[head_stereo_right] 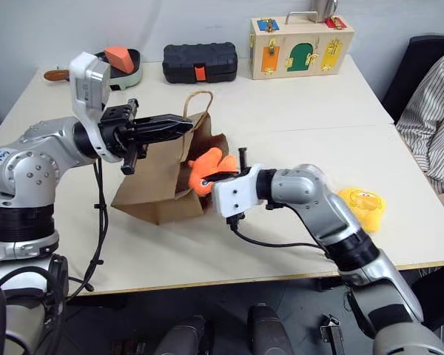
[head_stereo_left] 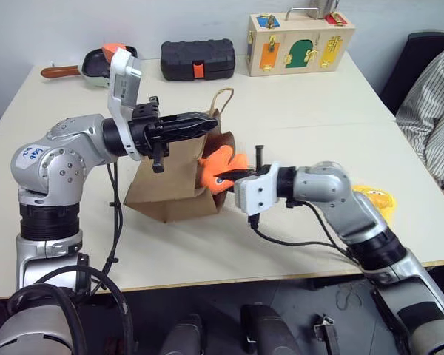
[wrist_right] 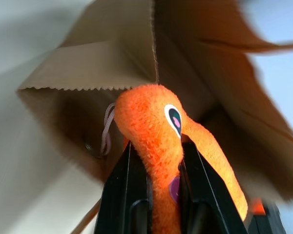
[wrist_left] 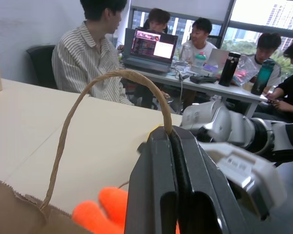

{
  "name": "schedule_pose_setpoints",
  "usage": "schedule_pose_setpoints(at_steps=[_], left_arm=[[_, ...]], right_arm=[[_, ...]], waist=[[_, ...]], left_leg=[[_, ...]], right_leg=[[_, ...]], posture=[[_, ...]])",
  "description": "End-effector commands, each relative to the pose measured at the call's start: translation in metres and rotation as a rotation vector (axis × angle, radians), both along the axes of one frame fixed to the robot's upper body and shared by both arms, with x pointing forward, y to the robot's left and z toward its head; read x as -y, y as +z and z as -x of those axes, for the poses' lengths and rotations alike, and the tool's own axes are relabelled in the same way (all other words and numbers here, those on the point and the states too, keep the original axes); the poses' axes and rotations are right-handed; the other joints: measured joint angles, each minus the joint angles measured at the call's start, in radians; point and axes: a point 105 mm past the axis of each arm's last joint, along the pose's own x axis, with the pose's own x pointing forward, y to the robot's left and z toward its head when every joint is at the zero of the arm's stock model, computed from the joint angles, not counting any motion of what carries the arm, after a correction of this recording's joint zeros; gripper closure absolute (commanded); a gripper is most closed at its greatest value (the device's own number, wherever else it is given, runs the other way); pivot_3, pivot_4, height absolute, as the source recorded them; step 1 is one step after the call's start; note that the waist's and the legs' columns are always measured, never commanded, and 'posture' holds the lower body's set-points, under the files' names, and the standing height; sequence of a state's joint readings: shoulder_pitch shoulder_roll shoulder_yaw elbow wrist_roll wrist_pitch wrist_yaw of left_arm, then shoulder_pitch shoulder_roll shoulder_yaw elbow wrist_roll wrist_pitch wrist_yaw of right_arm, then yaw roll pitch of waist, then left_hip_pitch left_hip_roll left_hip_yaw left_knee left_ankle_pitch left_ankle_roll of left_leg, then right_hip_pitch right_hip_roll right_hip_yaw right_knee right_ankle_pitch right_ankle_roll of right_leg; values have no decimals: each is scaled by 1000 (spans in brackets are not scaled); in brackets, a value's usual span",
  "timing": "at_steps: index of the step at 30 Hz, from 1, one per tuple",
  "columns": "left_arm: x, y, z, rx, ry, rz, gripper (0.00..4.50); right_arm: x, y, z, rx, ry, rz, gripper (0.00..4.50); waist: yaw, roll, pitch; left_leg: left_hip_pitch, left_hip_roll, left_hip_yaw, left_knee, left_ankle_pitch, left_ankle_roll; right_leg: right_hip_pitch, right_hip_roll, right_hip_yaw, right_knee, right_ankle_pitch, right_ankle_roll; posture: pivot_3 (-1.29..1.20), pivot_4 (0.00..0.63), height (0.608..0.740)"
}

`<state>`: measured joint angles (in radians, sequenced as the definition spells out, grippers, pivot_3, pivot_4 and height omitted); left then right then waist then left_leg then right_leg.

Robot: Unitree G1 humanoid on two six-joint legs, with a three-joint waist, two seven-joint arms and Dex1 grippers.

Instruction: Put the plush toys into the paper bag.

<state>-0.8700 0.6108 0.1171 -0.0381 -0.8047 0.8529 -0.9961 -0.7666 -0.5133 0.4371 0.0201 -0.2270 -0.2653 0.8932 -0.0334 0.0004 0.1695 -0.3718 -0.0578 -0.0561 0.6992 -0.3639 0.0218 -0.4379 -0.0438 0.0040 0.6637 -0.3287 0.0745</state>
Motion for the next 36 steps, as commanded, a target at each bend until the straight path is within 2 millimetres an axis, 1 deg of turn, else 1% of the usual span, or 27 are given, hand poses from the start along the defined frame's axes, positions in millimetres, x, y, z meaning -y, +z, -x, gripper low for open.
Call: schedule_pose_setpoints(at_steps=[1, 3, 5, 7, 10, 14, 17, 18, 19, 20, 21, 24, 25, 26, 28, 29, 30, 31, 33, 35, 36], left_arm=[[4, 11, 12, 55, -43, 2, 4500], [5, 10, 14, 48, -60, -6, 4500], [7, 5, 18, 42, -80, -25, 4500], [8, 0, 20, 34, -91, -40, 4500], [10, -5, 22, 25, -101, -47, 4500], [12, -8, 26, 23, -118, -56, 4500], [12, -8, 26, 25, -113, -57, 4500], [11, -8, 26, 26, -110, -56, 4500], [10, -8, 26, 26, -106, -56, 4500], [10, -8, 25, 26, -103, -56, 4500], [9, -8, 25, 25, -99, -56, 4500], [7, -9, 24, 24, -92, -57, 4500], [7, -9, 24, 23, -90, -57, 4500], [7, -9, 23, 23, -88, -54, 4500], [7, -8, 23, 23, -85, -50, 4500], [7, -8, 22, 23, -85, -48, 4500], [7, -8, 22, 24, -85, -47, 4500], [7, -8, 22, 24, -85, -45, 4500], [7, -9, 21, 24, -84, -45, 4500], [5, -8, 20, 26, -83, -40, 4500], [5, -7, 20, 28, -83, -38, 4500]], right_arm=[[-12, -2, 0, 60, 74, 48, 4358], [-16, -5, 0, 80, 119, 87, 4358], [-25, -4, 1, 75, 169, 86, 4358], [-34, -4, 5, 54, 228, 81, 4358], [-45, -7, 7, 8, 271, 65, 4358], [-56, -11, 0, -81, 256, -5, 4358], [-58, -7, -15, -162, 173, -97, 4358], [-56, -6, -17, -168, 156, -99, 4008], [-53, -6, -16, -175, 159, -96, 3636], [-50, -3, -14, -179, 163, -107, 3441], [-46, 4, -12, -182, 164, -131, 3070], [-31, 26, 0, -206, 162, -220, 1966], [-24, 33, 4, -220, 154, -248, 1683], [-14, 41, 9, -237, 141, -282, 1312], [1, 52, 19, -270, 116, -327, 724], [14, 60, 24, -298, 85, -370, 308], [22, 64, 29, -319, 64, -394, 26], [29, 68, 32, -334, 43, -412, 26], [53, 75, 34, -365, -54, -454, 26], [102, 77, 31, -372, -257, -492, 26], [126, 75, 29, -370, -364, -500, 26]], waist=[[-2, 0, 0], [-3, 0, 0], [-4, 0, 0], [-8, 0, 0], [-20, 0, 0], [-27, 0, 0], [-28, 0, 0], [-28, 0, 0], [-27, 0, 0], [-26, 0, 0], [-25, 0, 0], [-25, 0, 0], [-24, 0, 0], [-22, 0, 0], [-20, 0, 0], [-18, 0, 0], [-15, 0, 0], [-11, 0, 0], [-3, 0, 0], [6, 0, 0], [22, 0, 0]], left_leg=[[0, 0, 0, 0, 0, 0], [0, 0, 0, 0, 0, 0], [0, 0, 0, 1, 0, 0], [0, 0, 0, 1, 0, 0], [0, 0, 0, 1, 0, -1], [0, 0, -1, 1, 0, -1], [0, 0, -1, 1, 0, -1], [0, 0, -1, 1, 0, -1], [0, 0, -1, 1, 0, -1], [0, 0, -1, 1, 0, -1], [0, 0, -1, 1, 0, -1], [0, 0, -2, 1, 0, -1], [0, 0, -2, 1, 0, -1], [0, 0, -2, 1, 0, -1], [0, 0, -3, 1, 0, -1], [0, 0, -3, 1, 0, -1], [-1, 0, -3, 0, 0, -1], [-1, 0, -3, 0, 0, -1], [-1, 0, -3, 0, 0, -1], [-1, 0, -3, 0, 0, -1], [-1, 0, -3, 0, 0, -1]], right_leg=[[0, 0, 0, 0, 0, 0], [0, 0, 0, 1, 0, 0], [0, 0, 0, 1, 0, 0], [0, 0, -1, 1, 0, 0], [-1, 0, -2, 2, 0, 0], [-1, 0, -2, 5, 0, 0], [-2, 0, -2, 9, 0, 0], [-3, 0, -2, 9, 0, 0], [-3, 0, -2, 10, 0, 0], [-3, 0, -2, 10, 0, 0], [-3, 0, -2, 10, 0, 0], [-3, -1, -2, 10, 0, 0], [-3, -1, -2, 10, 0, 0], [-3, -1, -2, 10, 0, 0], [-3, -1, -2, 11, 0, 0], [-3, -1, -2, 10, 0, 0], [-3, -1, -1, 9, 0, 0], [-3, -1, -1, 9, 0, 0], [-2, -1, -1, 9, 0, 0], [-2, 0, 0, 8, 0, 0], [-2, 0, 0, 7, 0, 0]], posture=[[0, 150, 740], [0, 150, 740], [0, 150, 740], [0, 150, 740], [0, 150, 740], [0, 150, 740], [0, 150, 740], [0, 150, 740], [0, 150, 740], [0, 150, 740], [0, 150, 740], [0, 150, 740], [0, 150, 740], [0, 150, 740], [0, 150, 740], [0, 150, 740], [0, 150, 740], [0, 150, 740], [0, 150, 740], [0, 150, 740], [0, 150, 740]])
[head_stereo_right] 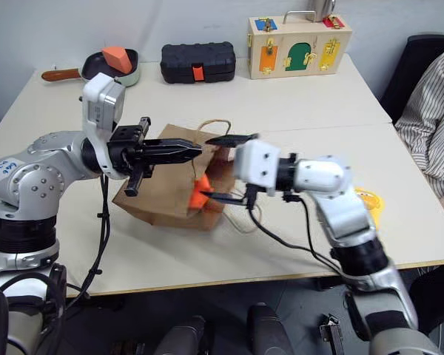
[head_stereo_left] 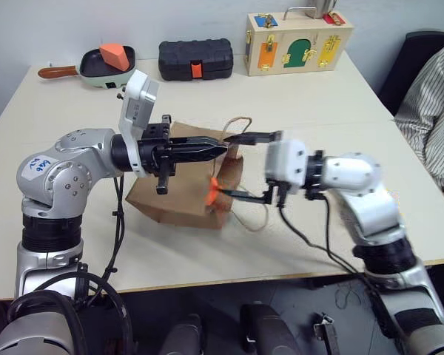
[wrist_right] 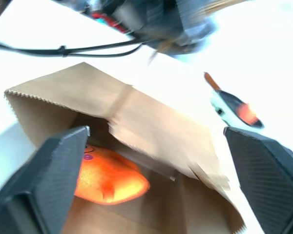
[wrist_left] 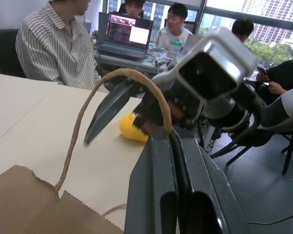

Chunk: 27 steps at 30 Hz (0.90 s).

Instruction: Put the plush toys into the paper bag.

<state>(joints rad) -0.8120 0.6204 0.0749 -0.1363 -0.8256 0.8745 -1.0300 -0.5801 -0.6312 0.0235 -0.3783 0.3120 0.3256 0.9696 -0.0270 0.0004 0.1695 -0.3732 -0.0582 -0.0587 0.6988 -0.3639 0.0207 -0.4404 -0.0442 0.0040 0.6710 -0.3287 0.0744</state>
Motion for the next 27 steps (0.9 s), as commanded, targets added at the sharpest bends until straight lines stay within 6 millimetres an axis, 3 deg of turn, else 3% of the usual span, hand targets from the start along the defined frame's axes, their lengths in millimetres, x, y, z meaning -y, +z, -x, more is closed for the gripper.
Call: schedule_pose_setpoints(at_steps=[1, 5, 7, 14, 19, 27], left_arm=[[-7, 9, 1, 39, 5, 28, 4500], [-8, 12, -2, 47, 9, 46, 4500], [-8, 13, -3, 50, 14, 56, 4500], [-5, 14, -4, 56, 20, 68, 4500], [-7, 15, -3, 64, 33, 68, 4500], [-12, 16, -5, 68, 68, 69, 4500]], right_arm=[[69, 11, 1, -37, -290, -19, 26], [149, -22, 3, -138, -623, 75, 26], [171, -38, 6, -192, -714, 90, 26], [230, -106, -8, -378, -1026, 170, 26], [247, -127, -12, -466, -1118, 165, 26], [237, -117, -10, -455, -1059, 132, 2551]], waist=[[18, 0, 0], [36, -1, 0], [44, -1, 0], [36, -1, 0], [35, -1, 0], [48, -1, 0]], left_leg=[[-1, 0, 0, 0, 0, 1], [0, -1, 0, 0, -1, 2], [1, -1, 0, 0, -1, 2], [5, -1, 2, 0, -1, 2], [4, -1, 2, 1, -1, 2], [5, -1, 2, 2, -1, 2]], right_leg=[[1, 0, 1, -3, 0, 0], [4, 0, 2, -9, 0, 0], [6, 0, 2, -8, 0, 0], [8, 0, 3, -9, 0, 0], [9, 0, 3, -9, 0, 0], [10, 0, 3, -10, 0, 0]], posture=[[0, 150, 740], [0, 150, 740], [0, 150, 740], [0, 150, 740], [0, 150, 740], [0, 150, 740]])
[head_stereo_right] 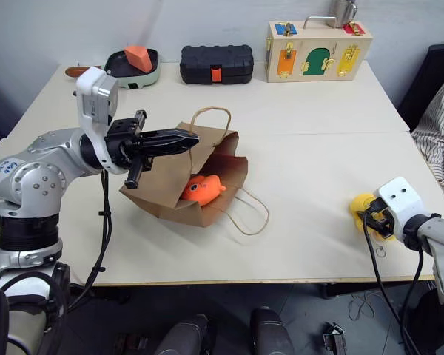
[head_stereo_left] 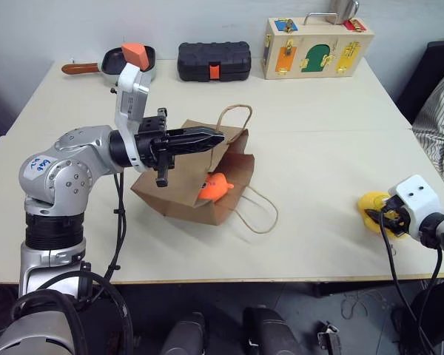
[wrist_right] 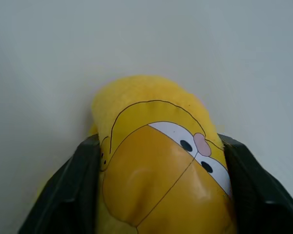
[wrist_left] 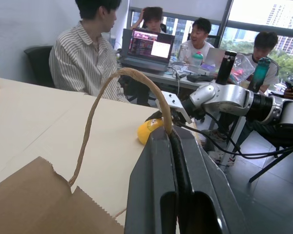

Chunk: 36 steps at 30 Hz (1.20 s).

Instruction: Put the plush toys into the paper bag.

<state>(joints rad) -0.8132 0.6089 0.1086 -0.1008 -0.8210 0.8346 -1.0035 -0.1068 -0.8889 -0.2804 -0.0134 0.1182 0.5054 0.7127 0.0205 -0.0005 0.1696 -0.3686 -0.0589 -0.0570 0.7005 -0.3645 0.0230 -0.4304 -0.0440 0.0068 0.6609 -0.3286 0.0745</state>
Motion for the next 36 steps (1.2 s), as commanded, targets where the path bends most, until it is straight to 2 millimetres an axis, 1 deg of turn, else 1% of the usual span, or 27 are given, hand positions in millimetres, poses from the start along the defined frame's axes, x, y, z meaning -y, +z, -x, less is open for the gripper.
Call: schedule_pose_setpoints(at_steps=[1, 2, 3, 5, 6, 7, 9, 11, 14, 15, 17, 20, 26, 30, 33, 36], left_arm=[[-5, 10, 3, 46, 17, 17, 4500], [-6, 11, 3, 44, 23, 22, 4500], [-7, 12, 2, 43, 27, 26, 4500], [-8, 14, 1, 41, 33, 33, 4500], [-9, 15, 1, 41, 34, 35, 4500], [-9, 15, 0, 41, 36, 36, 4500], [-10, 16, 0, 40, 38, 35, 4500], [-9, 17, -1, 39, 39, 34, 4500], [-9, 17, -2, 39, 39, 35, 4500], [-8, 18, -3, 39, 39, 37, 4500], [-7, 19, -3, 41, 35, 40, 4500], [-5, 21, -3, 44, 30, 42, 4500], [-6, 20, -2, 45, 30, 36, 4500], [-7, 19, -2, 44, 36, 38, 4500], [-6, 18, -2, 43, 37, 42, 4500], [-6, 17, -2, 43, 38, 43, 4500]], right_arm=[[-2, 12, 3, 26, 9, -8, 2832], [-5, 17, 3, 38, 19, -21, 3221], [-9, 22, 2, 50, 33, -36, 3449], [-31, 41, -2, 99, 103, -113, 4007], [-48, 54, -5, 127, 153, -178, 4235], [-71, 70, -7, 160, 233, -244, 4346], [-124, 99, -7, 193, 419, -348, 4371], [-165, 116, -7, 205, 559, -390, 4371], [-209, 124, -14, 210, 677, -382, 4371], [-222, 123, -18, 203, 704, -379, 4371], [-246, 114, -26, 194, 761, -318, 4371], [-268, 106, -37, 194, 801, -272, 4371], [-311, 115, -49, 213, 896, -290, 4371], [-334, 113, -54, 198, 957, -260, 4371], [-351, 113, -59, 168, 966, -332, 4371], [-362, 108, -65, 126, 946, -419, 4371]], waist=[[0, 0, 0], [0, 0, 0], [1, 0, 0], [-3, 0, 0], [-8, 0, 0], [-16, 0, 0], [-32, 1, 0], [-34, 1, 0], [-32, 1, 0], [-29, 1, 0], [-21, 1, 0], [-19, 0, 0], [-46, 0, 0], [-62, 0, 0], [-77, 0, 0], [-84, 0, 0]], left_leg=[[0, 0, 0, 0, 0, 0], [0, 0, 0, 0, 0, 0], [0, 0, 0, 0, 0, 0], [0, 0, 0, 0, 0, 0], [0, 0, 0, 0, 0, 0], [0, 0, 0, -1, 0, 0], [0, 1, 0, -1, 0, -1], [0, 1, -1, -2, 1, -2], [0, 2, -3, -2, 1, -3], [-1, 1, -3, -2, 1, -3], [-2, 1, -4, -2, 1, -3], [-4, -2, -5, -1, 1, -2], [-4, -2, -6, -2, 1, -2], [-4, -2, -6, -1, 1, -2], [-4, -2, -6, -1, 1, -3], [-4, -2, -6, -1, 1, -3]], right_leg=[[0, 0, 0, 0, 0, 0], [0, 0, 0, 0, 0, 0], [0, 0, 0, 0, 0, 0], [0, 0, 0, 0, 0, 0], [-1, 0, 0, 0, 0, 0], [-1, 0, 0, 1, 0, 0], [-2, 1, 1, 1, 0, 0], [-3, 1, 0, 2, 0, 0], [-4, 2, -1, 1, 0, 0], [-3, 2, -2, 1, 0, 0], [-4, 1, -2, 1, 0, 0], [-5, 0, -2, 2, 0, 0], [-7, 0, -4, 4, 0, 0], [-11, 0, -4, 11, 0, 0], [-13, -1, -4, 14, 0, 0], [-14, -1, -4, 16, 0, 0]], posture=[[0, 150, 740], [0, 150, 740], [0, 150, 740], [0, 150, 740], [0, 150, 740], [0, 150, 740], [0, 150, 740], [0, 150, 740], [0, 150, 740], [0, 150, 740], [0, 150, 740], [0, 150, 740], [0, 150, 740], [0, 150, 740], [0, 150, 740], [0, 150, 740]])
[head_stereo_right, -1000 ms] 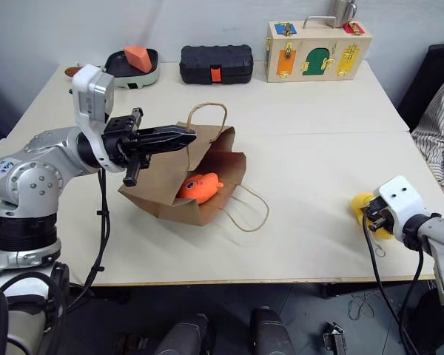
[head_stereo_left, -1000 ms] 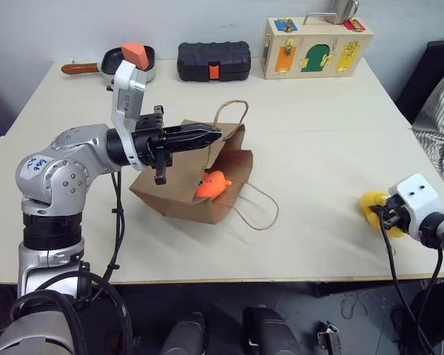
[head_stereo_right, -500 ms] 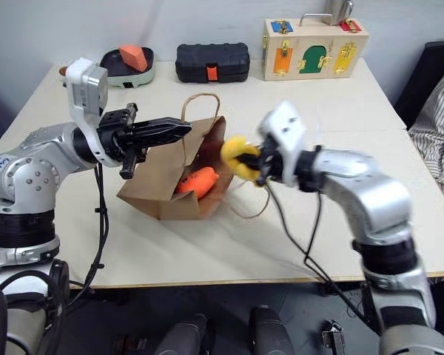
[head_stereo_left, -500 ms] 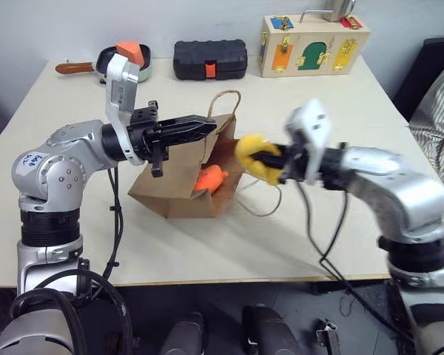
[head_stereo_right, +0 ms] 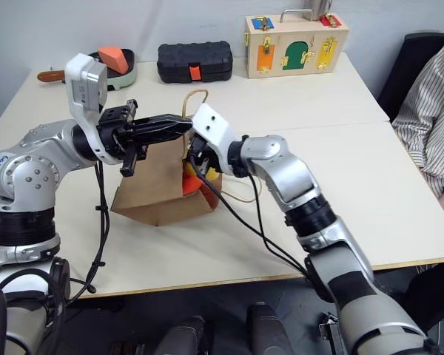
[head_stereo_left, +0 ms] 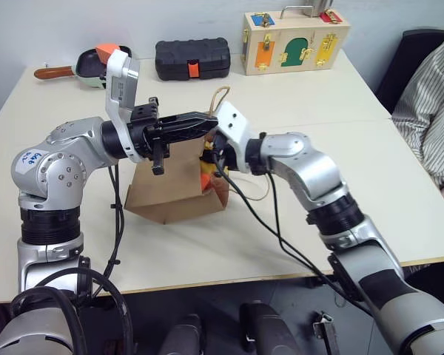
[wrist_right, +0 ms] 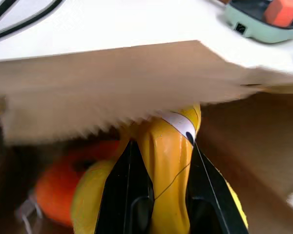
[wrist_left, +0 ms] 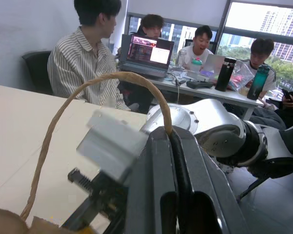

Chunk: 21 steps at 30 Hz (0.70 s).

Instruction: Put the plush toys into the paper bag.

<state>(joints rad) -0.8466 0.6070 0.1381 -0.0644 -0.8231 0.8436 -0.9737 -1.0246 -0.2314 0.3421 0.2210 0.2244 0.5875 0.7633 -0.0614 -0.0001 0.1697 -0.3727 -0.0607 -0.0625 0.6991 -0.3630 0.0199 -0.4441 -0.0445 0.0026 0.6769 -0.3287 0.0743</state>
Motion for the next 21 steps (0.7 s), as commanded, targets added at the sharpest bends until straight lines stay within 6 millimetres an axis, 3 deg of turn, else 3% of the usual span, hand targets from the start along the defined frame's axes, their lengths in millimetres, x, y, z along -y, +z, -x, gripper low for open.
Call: schedule_pose_setpoints(at_steps=[1, 7, 14, 19, 21], left_arm=[[0, 6, 6, 41, -6, 8, 4500], [-4, 6, 6, 44, 7, 3, 4500], [-7, 6, 5, 43, 20, 4, 4500], [-6, 6, 5, 43, 17, 9, 4500], [-5, 6, 5, 43, 16, 10, 4500]], right_arm=[[-13, 11, -4, -38, 6, -100, 4371], [-24, -5, -5, -231, -15, -202, 4371], [-14, 10, 7, -330, 27, -276, 1979], [13, 19, 26, -292, 59, -227, 233], [27, 20, 32, -271, 51, -203, 16]], waist=[[-5, 0, 0], [-17, 0, 0], [-23, 0, 0], [-19, 0, 0], [-18, 0, 0]], left_leg=[[0, 0, 0, 0, 0, 0], [0, 0, -1, 0, 0, 0], [0, 0, -3, 0, 0, -1], [0, 0, -4, 0, 0, 0], [0, 0, -4, 0, 0, 0]], right_leg=[[0, 0, 0, 0, 0, 0], [0, 0, 0, 2, 0, 0], [-1, 0, -1, 3, 0, 0], [0, 0, 0, 3, 0, 0], [0, 0, 0, 3, 0, 0]], posture=[[0, 150, 740], [0, 150, 740], [0, 150, 740], [0, 150, 740], [0, 150, 740]])
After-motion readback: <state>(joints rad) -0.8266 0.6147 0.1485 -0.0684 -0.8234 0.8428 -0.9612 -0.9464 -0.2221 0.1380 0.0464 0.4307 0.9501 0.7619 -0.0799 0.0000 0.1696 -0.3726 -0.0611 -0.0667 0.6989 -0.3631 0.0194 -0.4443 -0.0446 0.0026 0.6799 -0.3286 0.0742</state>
